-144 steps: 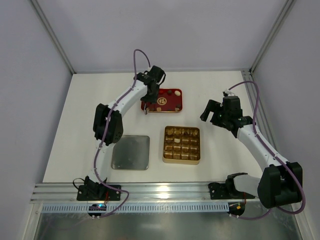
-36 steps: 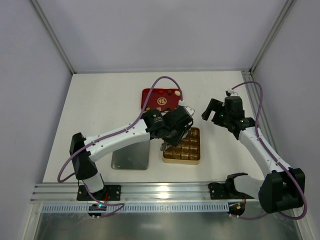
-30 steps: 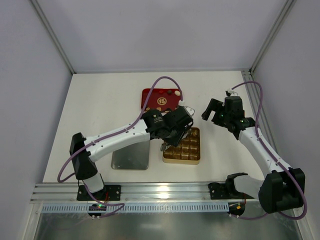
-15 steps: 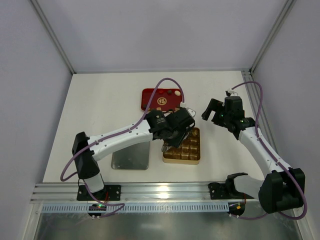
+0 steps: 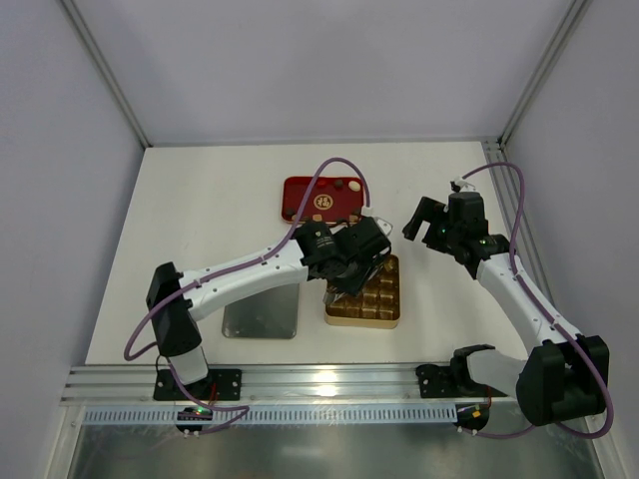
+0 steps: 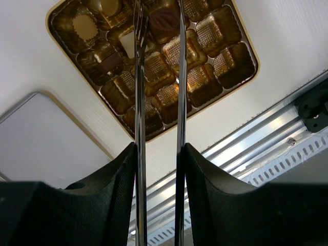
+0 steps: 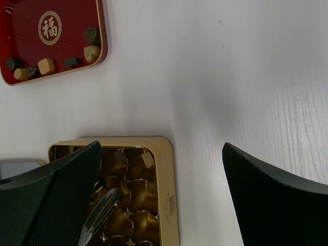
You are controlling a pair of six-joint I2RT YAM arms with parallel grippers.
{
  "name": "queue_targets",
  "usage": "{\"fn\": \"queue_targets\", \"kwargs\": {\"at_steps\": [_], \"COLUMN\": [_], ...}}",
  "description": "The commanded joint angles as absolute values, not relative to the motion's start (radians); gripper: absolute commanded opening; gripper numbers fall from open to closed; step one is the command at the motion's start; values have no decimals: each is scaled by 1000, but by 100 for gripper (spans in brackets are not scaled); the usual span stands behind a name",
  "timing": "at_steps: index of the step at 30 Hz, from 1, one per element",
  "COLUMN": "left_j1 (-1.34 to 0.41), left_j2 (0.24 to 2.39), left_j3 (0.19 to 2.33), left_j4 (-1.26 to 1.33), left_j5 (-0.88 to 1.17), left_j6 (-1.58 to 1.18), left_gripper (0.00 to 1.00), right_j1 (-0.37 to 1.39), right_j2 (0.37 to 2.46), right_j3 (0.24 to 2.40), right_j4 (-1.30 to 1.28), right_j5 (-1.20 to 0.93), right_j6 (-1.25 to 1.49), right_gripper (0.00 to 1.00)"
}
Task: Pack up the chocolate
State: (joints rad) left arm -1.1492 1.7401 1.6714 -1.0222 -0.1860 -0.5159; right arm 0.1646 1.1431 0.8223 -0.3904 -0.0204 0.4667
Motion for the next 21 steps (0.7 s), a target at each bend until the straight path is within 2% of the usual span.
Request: {"fn": "queue_targets", "kwargs": {"at_steps": [1,12,16,19,21], "left_j1": [-1155,-1155,-1138,-1053,-935], "left_j2": [1736,1732,1689,1654,1635], "left_j3": [1686,1703,1723,1752,1758], "left_j4": [-986,-992,-1000,-1014,-1009], "left_j5": [-184,-187,-251,-285,-279], "left_j6": [-511,-509,-497,-482,-469], "left_gripper": [41,42,42,42,42], "right_j1": [170,169,170,170,169], "right_j2": [1114,1118,1112,1117,1115], "right_j3": [830,828,838,851,857], "right_j4": [-379,-379,-382,-393,-399], "right_j5": [-5,-5,-5,-15,-35], "right_j6": [463,460,457,457,457], "right_gripper": [100,100,100,100,100]}}
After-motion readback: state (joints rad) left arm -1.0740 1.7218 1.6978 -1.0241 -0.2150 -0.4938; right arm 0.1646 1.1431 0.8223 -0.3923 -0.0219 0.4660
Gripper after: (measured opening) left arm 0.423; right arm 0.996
